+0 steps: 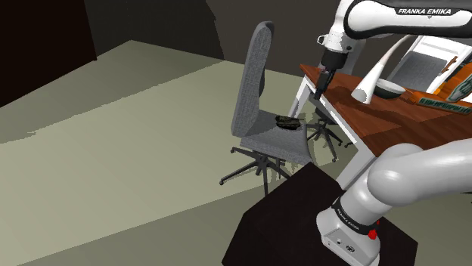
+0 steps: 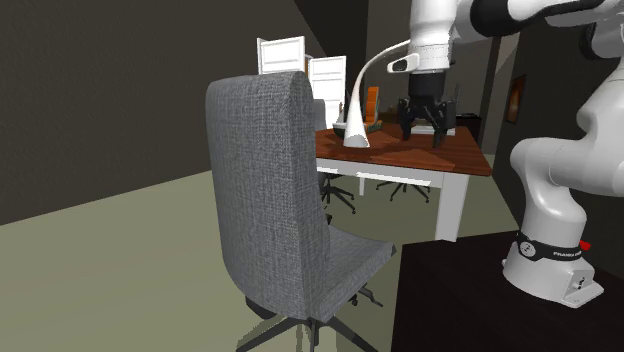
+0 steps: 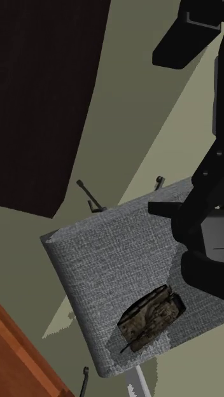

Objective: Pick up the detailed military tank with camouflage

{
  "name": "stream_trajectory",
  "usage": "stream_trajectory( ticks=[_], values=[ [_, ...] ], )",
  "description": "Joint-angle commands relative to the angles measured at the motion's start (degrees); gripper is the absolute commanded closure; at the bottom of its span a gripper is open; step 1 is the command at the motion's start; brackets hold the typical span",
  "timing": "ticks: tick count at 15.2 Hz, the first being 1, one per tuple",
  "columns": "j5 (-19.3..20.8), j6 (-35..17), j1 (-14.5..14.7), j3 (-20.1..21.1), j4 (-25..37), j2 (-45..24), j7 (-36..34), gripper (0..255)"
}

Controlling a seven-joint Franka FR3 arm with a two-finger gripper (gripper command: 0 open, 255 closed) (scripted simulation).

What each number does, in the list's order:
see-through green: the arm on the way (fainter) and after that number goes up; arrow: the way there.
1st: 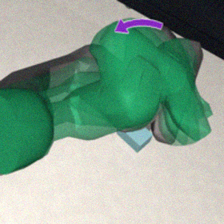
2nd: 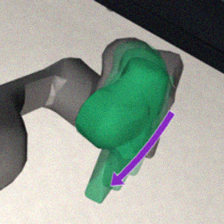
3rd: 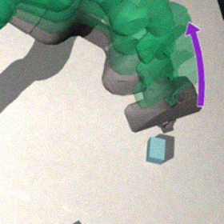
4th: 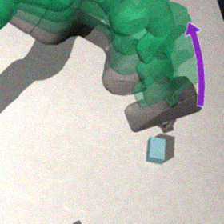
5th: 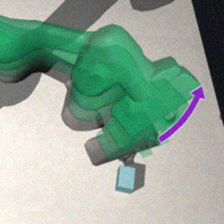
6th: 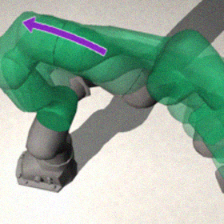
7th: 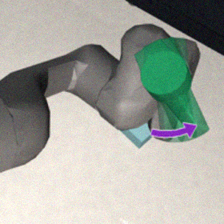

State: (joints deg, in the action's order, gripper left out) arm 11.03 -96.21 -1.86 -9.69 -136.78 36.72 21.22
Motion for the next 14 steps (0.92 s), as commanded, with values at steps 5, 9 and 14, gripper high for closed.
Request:
stream_trajectory(
  ticks=[5,9,14],
  values=[
    [4.7,-8.6,-0.5,-5.9,-0.4,-8.1,9.8,0],
    [6.8,-14.7,-0.6,-9.6,0.6,-15.1,16.0,0],
    [7.6,-22.3,-0.7,-13.6,3.6,-25.2,23.9,0]
  ],
)
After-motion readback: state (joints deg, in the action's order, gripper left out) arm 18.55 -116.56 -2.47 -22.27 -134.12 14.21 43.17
